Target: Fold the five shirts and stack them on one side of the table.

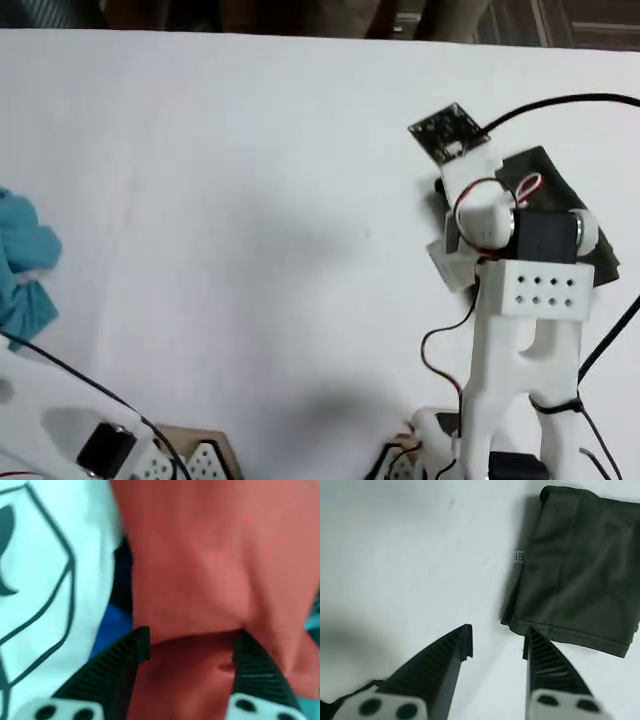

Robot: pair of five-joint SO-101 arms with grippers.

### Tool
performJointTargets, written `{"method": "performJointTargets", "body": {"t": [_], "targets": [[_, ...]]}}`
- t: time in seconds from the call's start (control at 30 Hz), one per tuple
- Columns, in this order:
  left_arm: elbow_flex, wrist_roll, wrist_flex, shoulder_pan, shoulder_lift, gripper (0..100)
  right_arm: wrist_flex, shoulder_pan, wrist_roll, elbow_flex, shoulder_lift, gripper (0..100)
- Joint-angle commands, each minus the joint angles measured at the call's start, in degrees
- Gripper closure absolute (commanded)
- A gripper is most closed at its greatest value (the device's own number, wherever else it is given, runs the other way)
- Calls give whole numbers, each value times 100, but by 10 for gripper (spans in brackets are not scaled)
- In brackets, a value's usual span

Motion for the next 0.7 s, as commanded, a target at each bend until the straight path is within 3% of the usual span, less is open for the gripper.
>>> {"method": "performJointTargets", "body": {"t": [0.0,0.13,0.4,0.53,0.6,0.67], "targets": [[-84,35,123,-149,-651,699,48,-40,44,18,-180,827],[198,79,123,-132,-1081,699,-4,-40,18,9,-180,827],[2475,88,70,378,-1099,699,22,-22,9,9,-224,827],[2888,88,0,624,-1099,706,31,-4,9,18,-233,827],[2879,88,26,703,-1160,768,31,-4,18,18,-233,827],[2730,88,35,756,-1240,893,31,-4,26,18,-233,827]]}}
